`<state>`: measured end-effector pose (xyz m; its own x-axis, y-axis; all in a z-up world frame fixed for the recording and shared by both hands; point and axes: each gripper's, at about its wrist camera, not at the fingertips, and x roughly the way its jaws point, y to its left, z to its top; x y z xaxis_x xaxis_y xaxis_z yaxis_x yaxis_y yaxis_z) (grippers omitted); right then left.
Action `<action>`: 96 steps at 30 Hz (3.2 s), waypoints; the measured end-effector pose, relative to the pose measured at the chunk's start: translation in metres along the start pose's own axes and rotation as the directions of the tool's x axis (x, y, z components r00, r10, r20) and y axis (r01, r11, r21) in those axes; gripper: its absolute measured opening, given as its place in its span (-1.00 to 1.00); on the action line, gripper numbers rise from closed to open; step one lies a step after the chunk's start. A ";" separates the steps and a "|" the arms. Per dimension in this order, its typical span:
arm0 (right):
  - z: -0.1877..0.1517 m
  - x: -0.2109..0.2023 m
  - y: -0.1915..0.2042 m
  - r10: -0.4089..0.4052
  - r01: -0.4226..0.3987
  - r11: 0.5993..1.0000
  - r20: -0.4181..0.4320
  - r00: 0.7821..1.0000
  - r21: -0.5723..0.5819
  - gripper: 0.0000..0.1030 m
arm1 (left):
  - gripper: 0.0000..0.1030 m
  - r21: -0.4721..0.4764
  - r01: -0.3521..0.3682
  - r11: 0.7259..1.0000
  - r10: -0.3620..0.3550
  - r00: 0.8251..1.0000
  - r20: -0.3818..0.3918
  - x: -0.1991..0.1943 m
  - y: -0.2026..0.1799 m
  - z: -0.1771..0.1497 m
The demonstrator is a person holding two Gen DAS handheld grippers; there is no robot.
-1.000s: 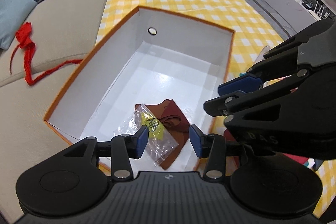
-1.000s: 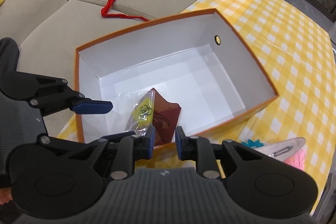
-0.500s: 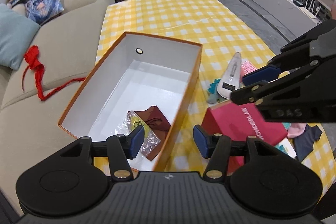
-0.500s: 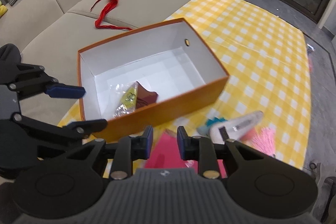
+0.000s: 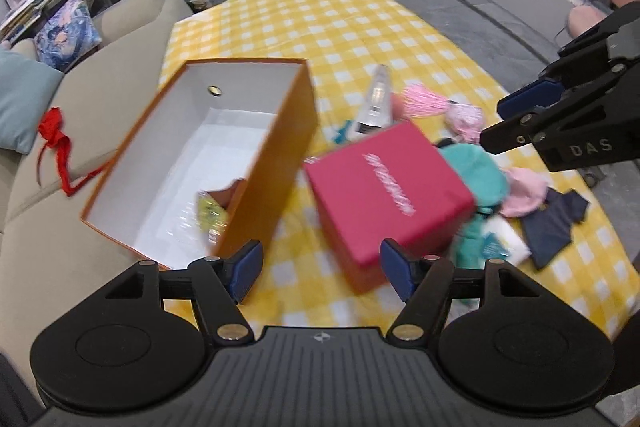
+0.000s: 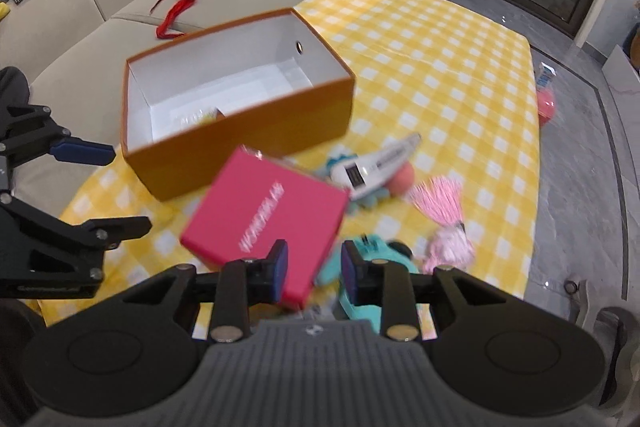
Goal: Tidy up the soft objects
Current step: 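Withdraw both tools from the box back toward the remaining items, then grasp the silver bag with the left tool while the right tool grasps the navy strap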
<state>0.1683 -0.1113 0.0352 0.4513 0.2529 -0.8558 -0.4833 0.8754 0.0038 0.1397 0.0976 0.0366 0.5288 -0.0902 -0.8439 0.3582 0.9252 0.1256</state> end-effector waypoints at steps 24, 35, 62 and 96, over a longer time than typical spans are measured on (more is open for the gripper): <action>-0.149 0.039 -0.063 -0.112 0.117 0.969 -0.036 0.993 0.216 -0.20 | 0.53 -0.095 0.172 0.981 -0.170 0.985 0.028 0.041 -0.071 -0.078; -0.165 0.056 -0.068 -0.134 0.146 0.960 -0.067 0.989 0.237 -0.01 | 0.57 -0.138 0.227 0.964 -0.228 0.974 0.005 0.071 -0.080 -0.094; -0.176 0.112 -0.066 -0.095 0.137 0.971 -0.214 0.972 0.194 0.27 | -0.78 -0.296 0.255 0.921 -0.293 0.952 -0.091 0.107 -0.064 -0.103; -0.205 0.024 -0.079 0.031 -0.015 0.916 -0.034 0.999 0.400 -0.92 | -0.94 -0.324 0.257 0.911 -0.273 0.962 -0.006 0.063 -0.055 -0.107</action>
<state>0.0637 -0.2584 -0.0920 0.4100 0.2657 -0.8726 -0.1497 0.9633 0.2230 0.0706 0.0802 -0.0790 0.4061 -0.3372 -0.8493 0.2125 0.9388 -0.2712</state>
